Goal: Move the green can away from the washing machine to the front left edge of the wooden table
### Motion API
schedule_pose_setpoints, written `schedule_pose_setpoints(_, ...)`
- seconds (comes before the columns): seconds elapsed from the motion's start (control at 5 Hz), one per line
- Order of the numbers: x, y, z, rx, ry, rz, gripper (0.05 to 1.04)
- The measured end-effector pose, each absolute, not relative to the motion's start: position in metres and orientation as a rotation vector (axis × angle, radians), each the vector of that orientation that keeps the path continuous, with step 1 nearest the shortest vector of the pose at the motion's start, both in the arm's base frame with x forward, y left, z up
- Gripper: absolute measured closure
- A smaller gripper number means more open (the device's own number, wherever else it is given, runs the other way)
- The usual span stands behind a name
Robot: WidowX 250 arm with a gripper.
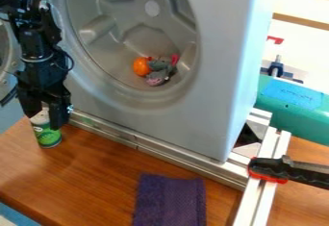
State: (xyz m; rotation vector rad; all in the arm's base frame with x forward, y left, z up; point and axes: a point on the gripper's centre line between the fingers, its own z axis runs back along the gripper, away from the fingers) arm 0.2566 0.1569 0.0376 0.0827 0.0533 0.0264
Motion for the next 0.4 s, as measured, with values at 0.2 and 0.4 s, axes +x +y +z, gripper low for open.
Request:
schedule_pose_setpoints(0.2,0.254,0.154,0.029,0.064,0.078,0.032,0.083)
schedule_pose_setpoints(0.4,0.271,0.162,0.036,0.084,-0.002,0.031,0.083)
